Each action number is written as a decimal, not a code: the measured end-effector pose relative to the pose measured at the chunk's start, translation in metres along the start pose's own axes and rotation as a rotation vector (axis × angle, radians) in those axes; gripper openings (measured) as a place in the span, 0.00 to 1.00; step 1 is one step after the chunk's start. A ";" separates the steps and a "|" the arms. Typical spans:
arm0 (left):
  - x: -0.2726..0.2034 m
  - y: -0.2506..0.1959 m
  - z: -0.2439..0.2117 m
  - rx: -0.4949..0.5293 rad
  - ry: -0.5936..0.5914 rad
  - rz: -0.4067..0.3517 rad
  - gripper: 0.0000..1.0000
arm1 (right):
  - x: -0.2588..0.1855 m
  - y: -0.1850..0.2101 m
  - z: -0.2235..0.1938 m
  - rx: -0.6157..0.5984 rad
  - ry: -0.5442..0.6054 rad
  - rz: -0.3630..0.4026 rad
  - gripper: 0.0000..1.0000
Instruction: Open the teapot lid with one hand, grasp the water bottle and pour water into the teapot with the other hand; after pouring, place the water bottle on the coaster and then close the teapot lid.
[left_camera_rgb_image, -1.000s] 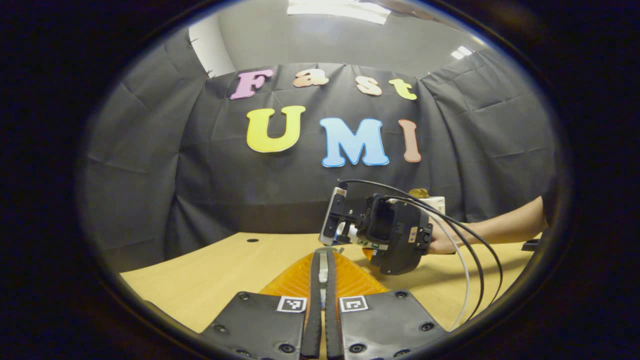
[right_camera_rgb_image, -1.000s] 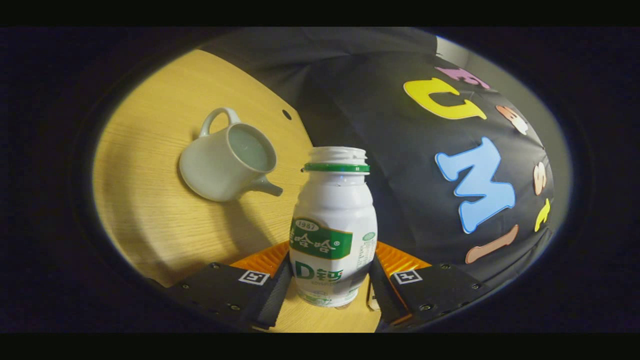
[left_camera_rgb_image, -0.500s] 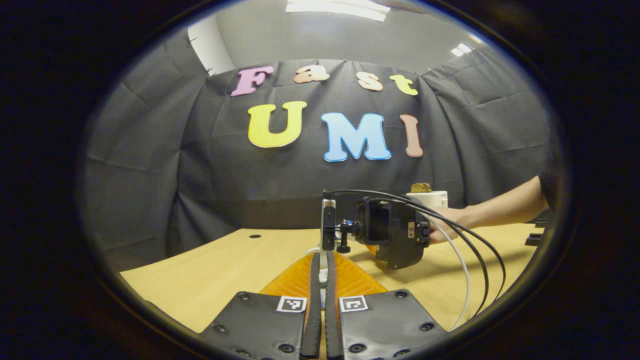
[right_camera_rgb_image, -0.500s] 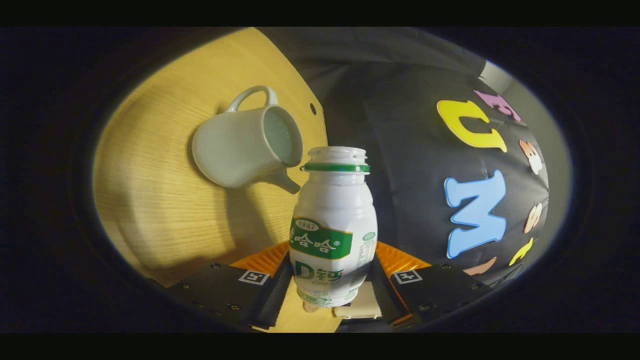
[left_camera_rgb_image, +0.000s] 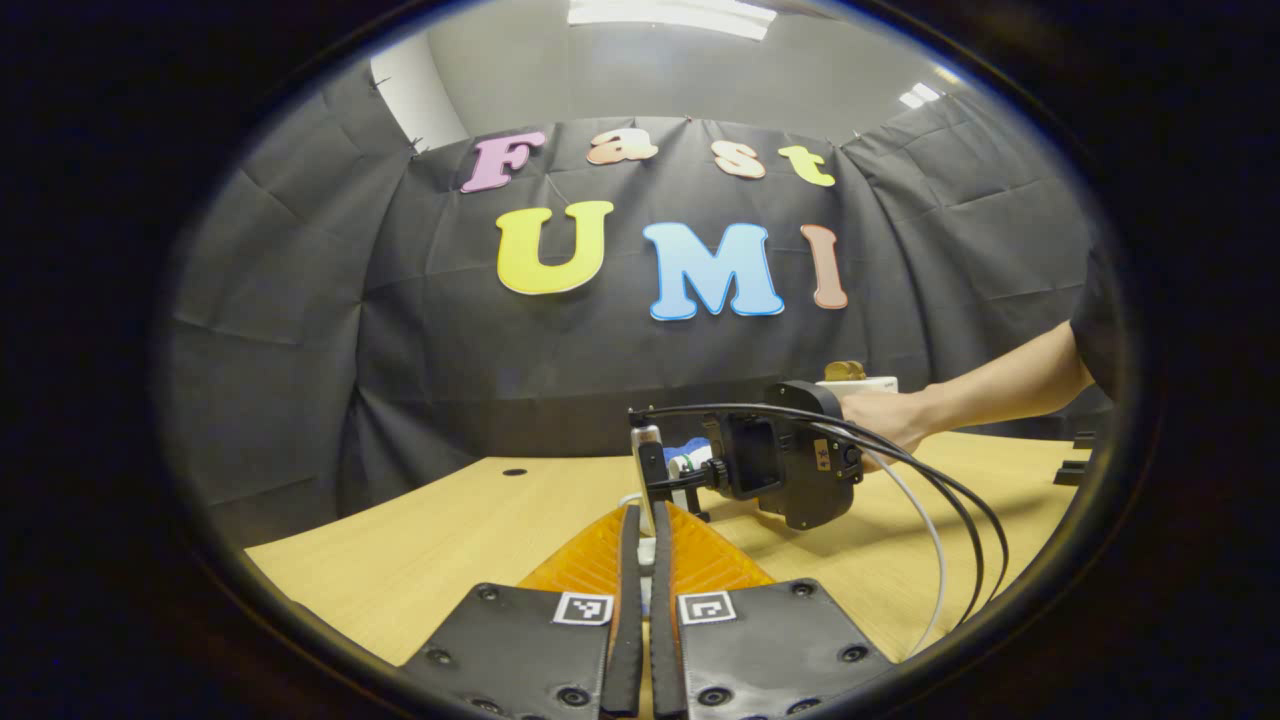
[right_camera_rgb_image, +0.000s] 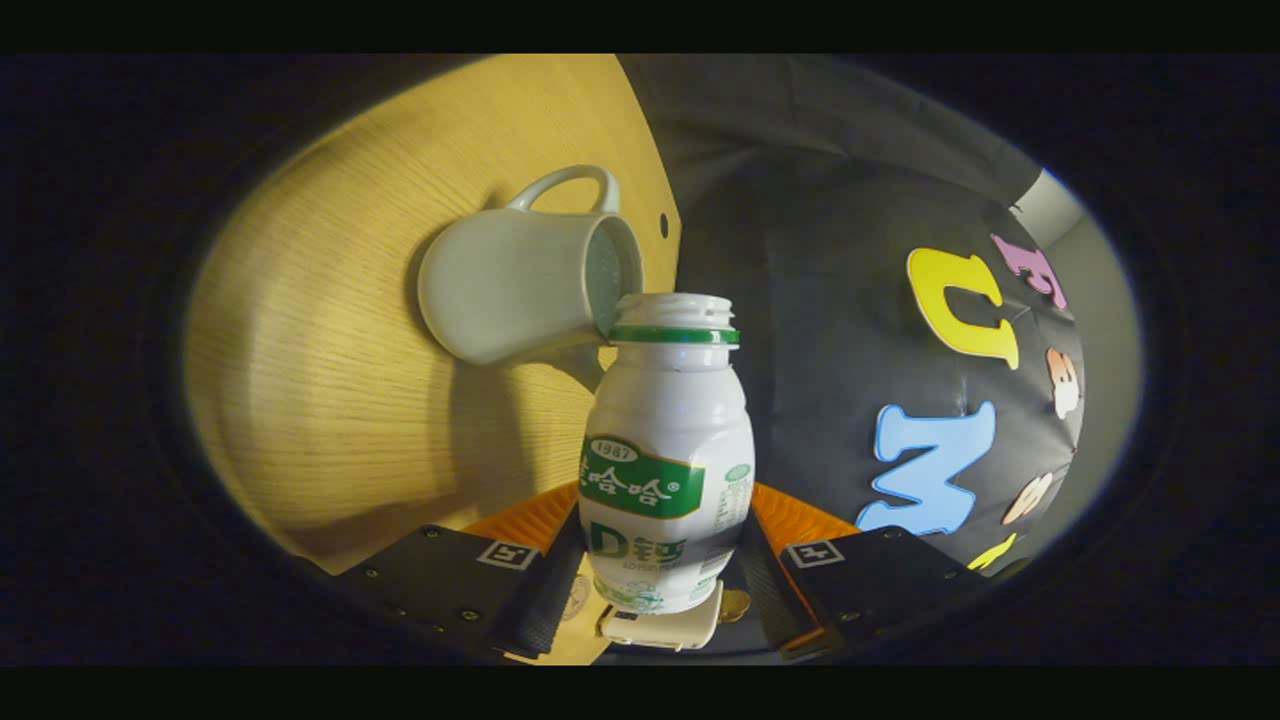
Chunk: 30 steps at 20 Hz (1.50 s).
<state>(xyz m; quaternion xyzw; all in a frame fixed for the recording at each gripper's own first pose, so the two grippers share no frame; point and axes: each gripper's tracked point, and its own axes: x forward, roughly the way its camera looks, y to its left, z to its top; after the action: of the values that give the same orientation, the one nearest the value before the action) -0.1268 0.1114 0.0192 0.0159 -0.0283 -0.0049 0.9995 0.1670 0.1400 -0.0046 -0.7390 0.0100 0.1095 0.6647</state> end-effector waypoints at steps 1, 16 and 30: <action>0.001 0.000 0.000 0.000 0.002 0.000 0.14 | 0.000 -0.002 -0.001 -0.016 0.001 -0.008 0.75; 0.000 0.006 -0.011 -0.015 0.025 0.005 0.10 | 0.008 -0.026 0.001 -0.166 -0.004 -0.048 0.75; -0.001 0.009 -0.015 -0.010 0.030 0.017 0.10 | 0.012 -0.041 -0.002 -0.221 -0.001 -0.086 0.75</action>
<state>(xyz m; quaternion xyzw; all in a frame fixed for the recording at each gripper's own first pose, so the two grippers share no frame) -0.1266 0.1211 0.0043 0.0107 -0.0135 0.0035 0.9998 0.1854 0.1444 0.0340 -0.8075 -0.0339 0.0817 0.5831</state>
